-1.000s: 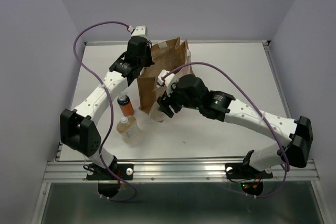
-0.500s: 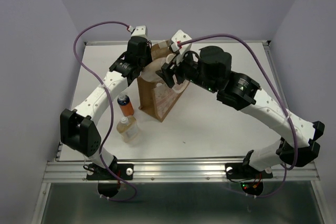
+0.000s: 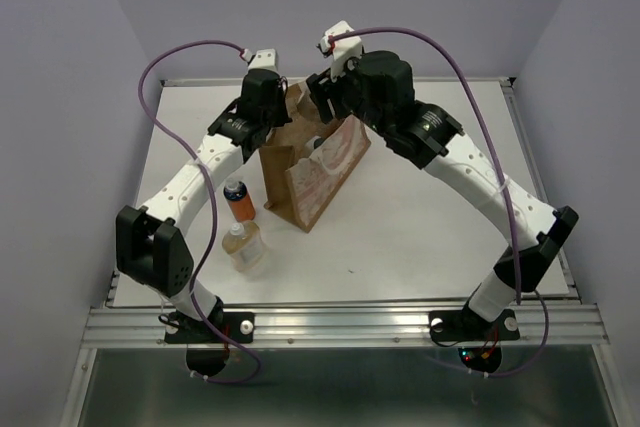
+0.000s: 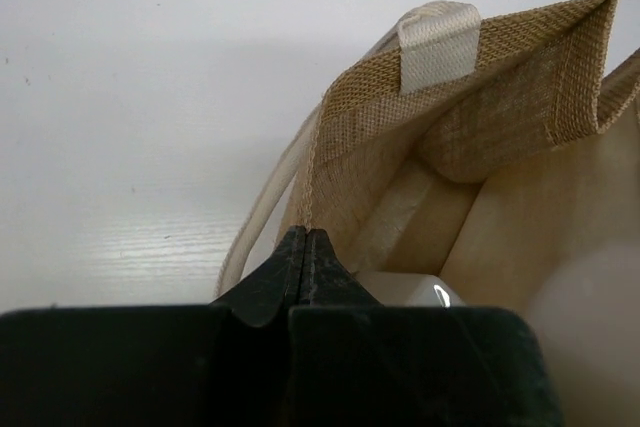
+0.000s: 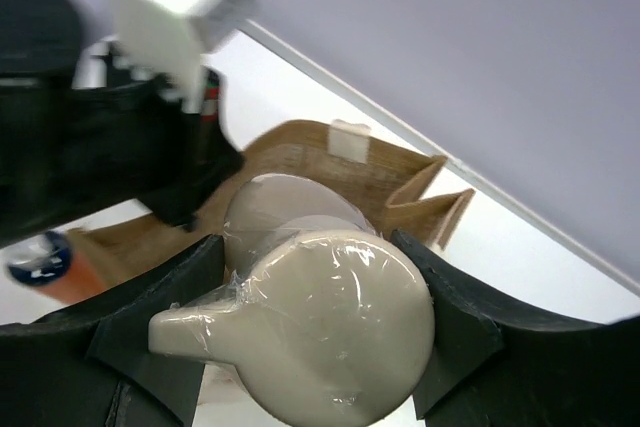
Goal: Place the personal care products into the canvas bag
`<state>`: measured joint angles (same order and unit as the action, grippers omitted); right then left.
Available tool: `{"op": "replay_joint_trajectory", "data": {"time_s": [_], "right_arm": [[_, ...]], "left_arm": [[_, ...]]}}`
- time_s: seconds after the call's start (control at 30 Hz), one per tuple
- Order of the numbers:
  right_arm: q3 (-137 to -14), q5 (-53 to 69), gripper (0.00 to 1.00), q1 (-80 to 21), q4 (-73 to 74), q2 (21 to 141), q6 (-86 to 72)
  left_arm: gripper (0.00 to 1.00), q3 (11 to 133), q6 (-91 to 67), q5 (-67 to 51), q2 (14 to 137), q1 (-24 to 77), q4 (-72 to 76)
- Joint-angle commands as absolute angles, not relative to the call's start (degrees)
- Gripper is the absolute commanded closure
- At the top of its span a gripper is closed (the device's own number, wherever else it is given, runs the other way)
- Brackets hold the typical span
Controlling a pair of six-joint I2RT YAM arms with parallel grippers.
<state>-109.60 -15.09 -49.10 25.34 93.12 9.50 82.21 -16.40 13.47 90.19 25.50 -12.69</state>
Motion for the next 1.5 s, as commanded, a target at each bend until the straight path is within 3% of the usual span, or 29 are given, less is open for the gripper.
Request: {"op": "replay_joint_trajectory", "data": {"time_s": [0.0,0.9,1.47], "right_arm": [[-114.6,-18.2,0.99,-44.1,15.6,94.8,9.3],[-117.3,-26.6,0.99,-41.1,21.6,106.3,5.3],[-114.0,-16.3,0.99,-39.5,30.2,111.8,-3.9]], "left_arm": [[1.0,82.8,-16.2,11.9,88.0,26.8,-12.4],[1.0,80.4,-15.3,8.2,84.3,26.8,-7.7],[1.0,79.5,-14.9,7.6,83.8,26.9,-6.9]]}}
